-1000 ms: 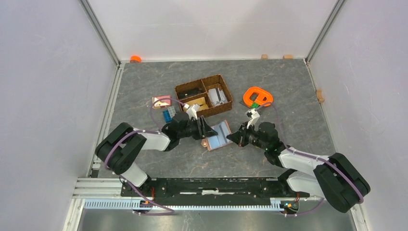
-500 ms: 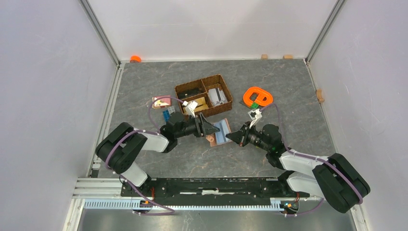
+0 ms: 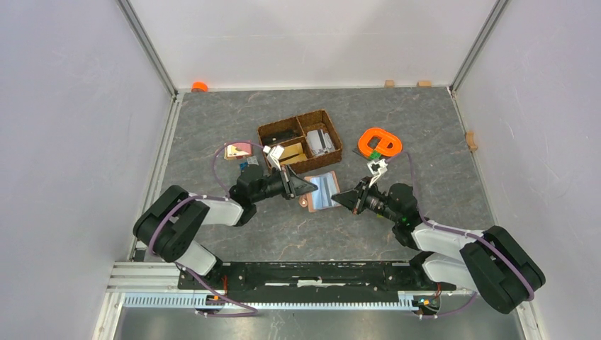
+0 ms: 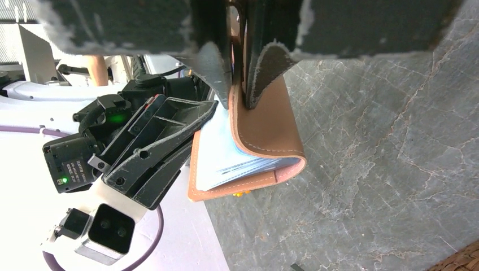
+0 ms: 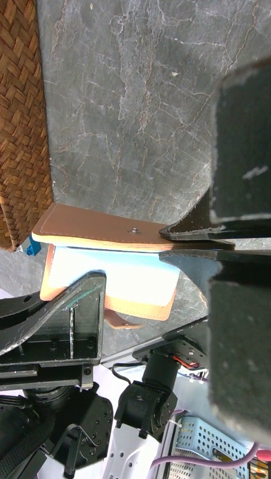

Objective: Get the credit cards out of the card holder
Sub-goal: Remove the credit card from the card holder.

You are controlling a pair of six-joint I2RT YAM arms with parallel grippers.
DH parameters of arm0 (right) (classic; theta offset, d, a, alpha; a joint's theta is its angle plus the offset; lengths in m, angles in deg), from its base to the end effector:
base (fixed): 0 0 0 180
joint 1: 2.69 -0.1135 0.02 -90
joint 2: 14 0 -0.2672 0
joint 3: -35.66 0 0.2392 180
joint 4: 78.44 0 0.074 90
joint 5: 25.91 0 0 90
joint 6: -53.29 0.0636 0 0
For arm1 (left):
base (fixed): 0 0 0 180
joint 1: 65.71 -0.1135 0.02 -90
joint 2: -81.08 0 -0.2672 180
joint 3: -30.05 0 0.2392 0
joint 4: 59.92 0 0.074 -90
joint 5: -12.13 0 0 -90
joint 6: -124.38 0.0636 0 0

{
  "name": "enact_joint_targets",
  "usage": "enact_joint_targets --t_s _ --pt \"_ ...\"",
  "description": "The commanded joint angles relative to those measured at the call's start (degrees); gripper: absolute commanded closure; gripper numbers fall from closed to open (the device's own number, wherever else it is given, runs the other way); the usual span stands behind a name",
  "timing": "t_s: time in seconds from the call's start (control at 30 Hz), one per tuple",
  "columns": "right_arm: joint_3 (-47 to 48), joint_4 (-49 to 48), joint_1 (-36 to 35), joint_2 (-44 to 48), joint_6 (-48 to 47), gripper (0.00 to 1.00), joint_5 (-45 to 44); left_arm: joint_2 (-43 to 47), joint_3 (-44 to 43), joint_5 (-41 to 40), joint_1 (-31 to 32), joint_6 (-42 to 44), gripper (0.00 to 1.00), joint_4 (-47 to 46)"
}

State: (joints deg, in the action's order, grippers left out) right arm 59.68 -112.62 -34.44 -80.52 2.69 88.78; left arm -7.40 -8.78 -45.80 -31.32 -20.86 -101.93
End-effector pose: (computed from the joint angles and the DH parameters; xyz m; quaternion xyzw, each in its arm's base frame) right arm 0.1733 0.1385 0.1779 -0.0902 0.7467 0.5032 0.4255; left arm 0.2240 -0.1942 0.1813 0.0480 0.7443 -0.5935 0.3024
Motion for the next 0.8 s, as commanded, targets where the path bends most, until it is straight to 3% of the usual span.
enact_joint_targets --t_s 0.0,0.17,0.47,0.63,0.77 --pt "0.6 -2.8 -0.6 0.1 0.2 1.00 4.2 2.9 -2.1 4.5 0.8 1.0 0.90 -2.0" --pt "0.9 -2.2 -0.6 0.2 -0.8 0.95 4.4 3.9 -2.6 4.4 0.8 2.1 0.97 0.7" --pt "0.3 0.6 -0.5 4.2 -3.5 0.61 1.7 5.5 -4.6 4.7 0.8 4.6 0.98 7.7" --pt "-0.3 -2.7 -0.4 4.6 -2.9 0.52 4.3 5.4 -5.1 5.5 0.9 4.7 0.98 8.6" --pt "-0.3 -2.9 -0.3 4.7 -2.8 0.52 4.5 5.4 -5.2 5.7 0.9 4.8 0.98 8.8"
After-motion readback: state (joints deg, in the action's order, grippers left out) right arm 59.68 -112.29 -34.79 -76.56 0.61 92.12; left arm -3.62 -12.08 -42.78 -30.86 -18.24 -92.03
